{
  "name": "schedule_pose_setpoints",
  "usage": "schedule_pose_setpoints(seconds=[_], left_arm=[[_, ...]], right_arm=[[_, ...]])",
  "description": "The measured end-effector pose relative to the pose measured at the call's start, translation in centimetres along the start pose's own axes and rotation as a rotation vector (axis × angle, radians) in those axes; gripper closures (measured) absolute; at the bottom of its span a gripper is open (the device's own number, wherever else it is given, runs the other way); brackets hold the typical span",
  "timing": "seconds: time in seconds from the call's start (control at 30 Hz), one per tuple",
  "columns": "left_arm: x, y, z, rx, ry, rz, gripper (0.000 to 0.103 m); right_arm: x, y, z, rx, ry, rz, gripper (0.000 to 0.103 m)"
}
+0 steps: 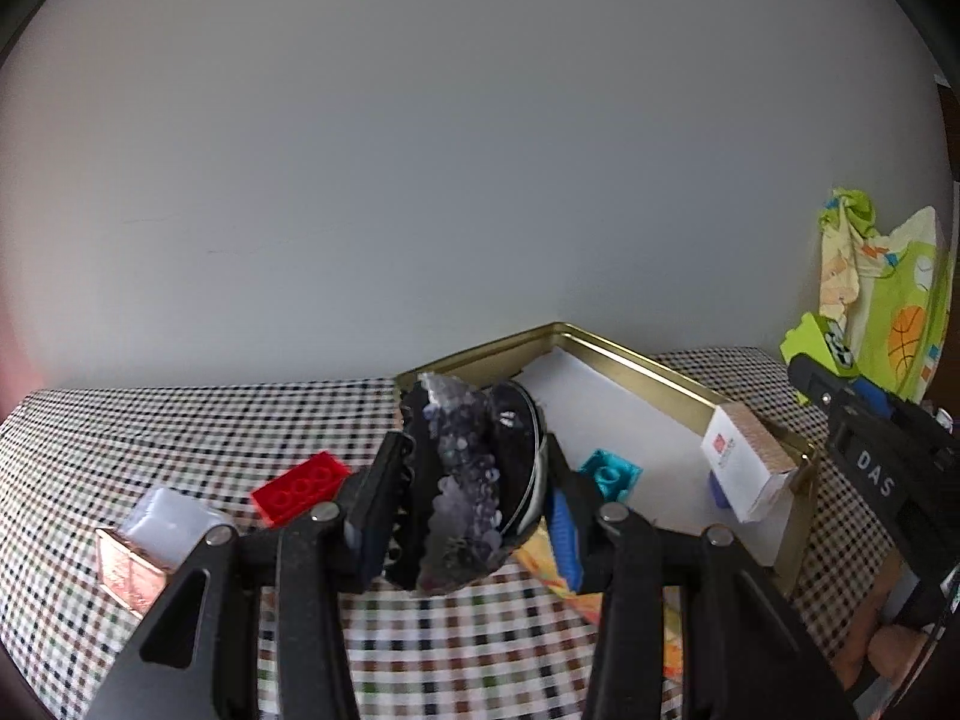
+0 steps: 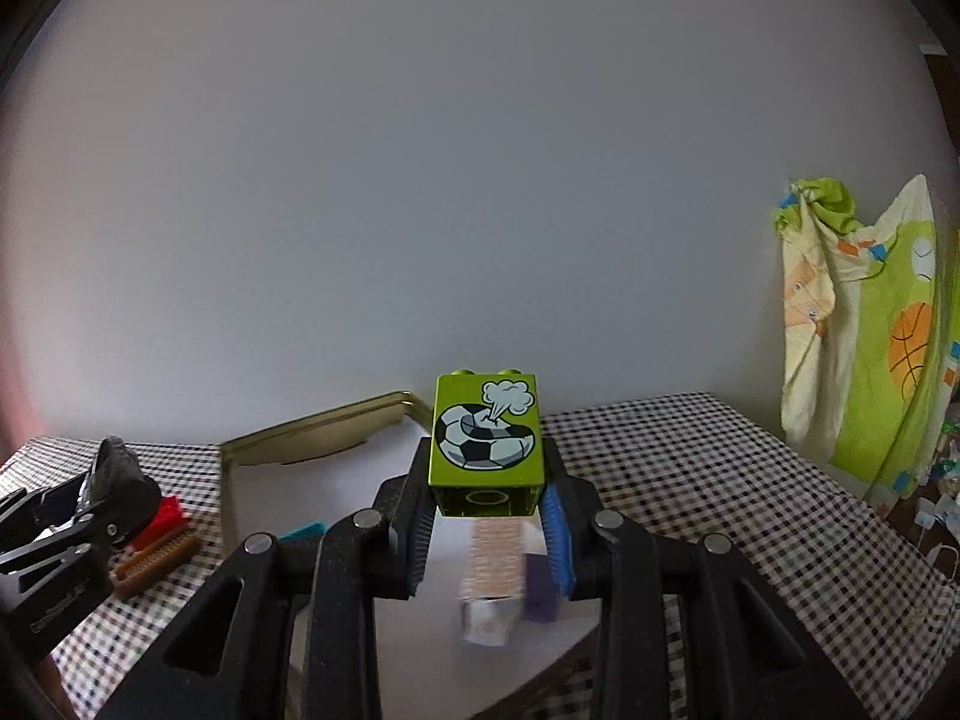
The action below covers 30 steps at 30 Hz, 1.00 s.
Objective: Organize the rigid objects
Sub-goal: 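Lift and carry the crystal cluster and green block over the gold tin, then lower the crystal cluster and green block into the tin, opening both tools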
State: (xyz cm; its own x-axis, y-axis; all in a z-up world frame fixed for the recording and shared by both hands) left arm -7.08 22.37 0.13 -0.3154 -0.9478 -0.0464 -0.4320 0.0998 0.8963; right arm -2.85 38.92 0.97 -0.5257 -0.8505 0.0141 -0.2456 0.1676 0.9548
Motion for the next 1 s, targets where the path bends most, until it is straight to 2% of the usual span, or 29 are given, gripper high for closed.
schedule_pose_setpoints(seconds=[0.4,0.77,1.0], left_arm=[[-5.4,-0.4,1.8,0.028,-0.084,0.075,0.061],[-8.2,-1.6,3.7,0.094,-0.116,0.13,0.061],[-8.7,-2.2,3.8,0.132,-0.122,0.142,0.059]], right_arm=[[-3.2,-1.3,3.5,0.066,-0.038,-0.068,0.069],[-3.2,-2.8,5.7,0.173,0.019,-0.044,0.069],[-2.7,-3.1,5.9,0.185,0.045,-0.048,0.069]])
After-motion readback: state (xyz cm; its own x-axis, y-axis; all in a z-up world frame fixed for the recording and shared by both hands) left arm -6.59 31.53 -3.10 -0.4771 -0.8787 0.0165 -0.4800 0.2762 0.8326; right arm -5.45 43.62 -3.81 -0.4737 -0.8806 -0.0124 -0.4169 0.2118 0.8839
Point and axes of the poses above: each gripper's, at about its wrist camera, not at the fingertips, and z roughly the way its jaws point, x to its left, y to its top, the point moved 5 cm from there along z, roughly the way its jaws point, and after that the axes turned 1 degree about -x, right-handed, at the moved point
